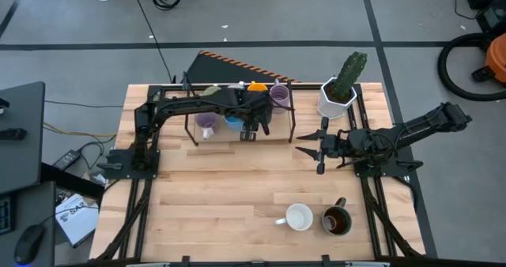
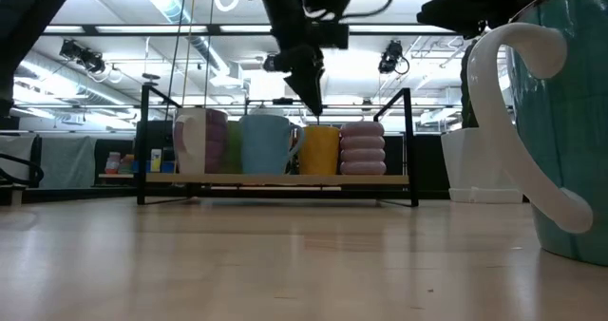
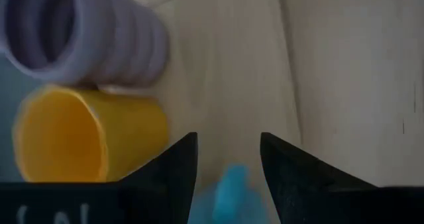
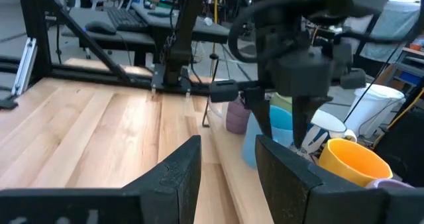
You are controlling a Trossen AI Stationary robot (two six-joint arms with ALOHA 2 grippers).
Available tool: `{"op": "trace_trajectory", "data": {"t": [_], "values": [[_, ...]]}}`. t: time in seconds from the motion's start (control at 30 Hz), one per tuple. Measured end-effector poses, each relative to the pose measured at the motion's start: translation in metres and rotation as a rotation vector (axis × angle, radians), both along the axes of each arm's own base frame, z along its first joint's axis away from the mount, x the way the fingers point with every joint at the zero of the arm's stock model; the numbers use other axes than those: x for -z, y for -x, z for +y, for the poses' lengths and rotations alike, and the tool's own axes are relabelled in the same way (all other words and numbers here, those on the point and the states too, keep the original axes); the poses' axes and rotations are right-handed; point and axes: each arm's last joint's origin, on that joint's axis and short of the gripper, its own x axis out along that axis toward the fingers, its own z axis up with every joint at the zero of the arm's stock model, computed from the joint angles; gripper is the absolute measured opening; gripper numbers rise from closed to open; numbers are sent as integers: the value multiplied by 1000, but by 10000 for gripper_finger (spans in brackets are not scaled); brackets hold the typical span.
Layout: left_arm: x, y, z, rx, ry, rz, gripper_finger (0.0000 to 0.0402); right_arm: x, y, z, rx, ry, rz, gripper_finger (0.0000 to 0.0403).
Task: Place coffee mugs
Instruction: Put the light blue mug on the shelf aligned with the blue mug
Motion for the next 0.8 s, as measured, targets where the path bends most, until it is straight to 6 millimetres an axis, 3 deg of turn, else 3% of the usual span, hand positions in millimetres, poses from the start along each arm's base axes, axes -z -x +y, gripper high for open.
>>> {"op": "trace_trajectory", "data": {"t": [0.37, 0.8], "values": [[34, -4, -1, -77, -57, 171, 172, 2, -5, 1, -20, 20, 1, 148], [37, -3, -34, -10, -88, 263, 172, 2, -6, -1, -6, 16, -2, 148]]}}
